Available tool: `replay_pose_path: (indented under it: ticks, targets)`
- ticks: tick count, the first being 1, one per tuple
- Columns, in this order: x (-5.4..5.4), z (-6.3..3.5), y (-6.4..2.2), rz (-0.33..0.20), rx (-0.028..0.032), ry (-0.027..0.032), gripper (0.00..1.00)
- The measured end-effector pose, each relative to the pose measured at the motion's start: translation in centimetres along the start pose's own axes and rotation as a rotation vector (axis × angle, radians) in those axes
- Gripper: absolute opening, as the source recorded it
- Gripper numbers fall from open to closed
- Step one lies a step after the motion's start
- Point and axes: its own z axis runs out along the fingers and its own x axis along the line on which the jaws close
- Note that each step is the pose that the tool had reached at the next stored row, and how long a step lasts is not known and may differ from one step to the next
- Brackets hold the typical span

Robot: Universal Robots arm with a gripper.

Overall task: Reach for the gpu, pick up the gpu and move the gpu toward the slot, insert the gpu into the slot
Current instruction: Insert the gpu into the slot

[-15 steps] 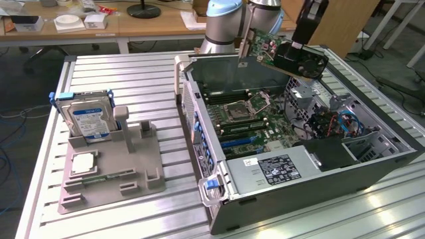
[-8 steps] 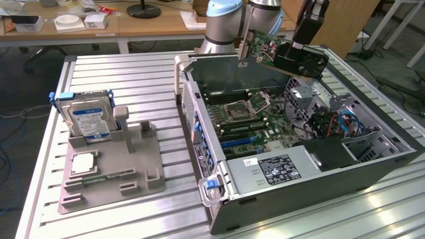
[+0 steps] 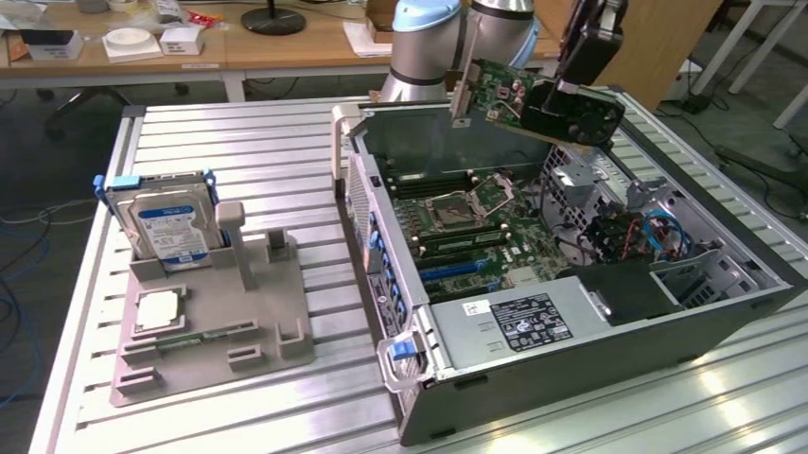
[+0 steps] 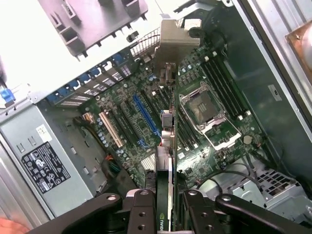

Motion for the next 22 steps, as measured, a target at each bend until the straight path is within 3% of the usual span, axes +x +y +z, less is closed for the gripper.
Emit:
replay_pose_path:
  ticks: [22]
  targets:
    - [0.03,0.0,-0.02,-0.212,-0.0001,0.0063,0.26]
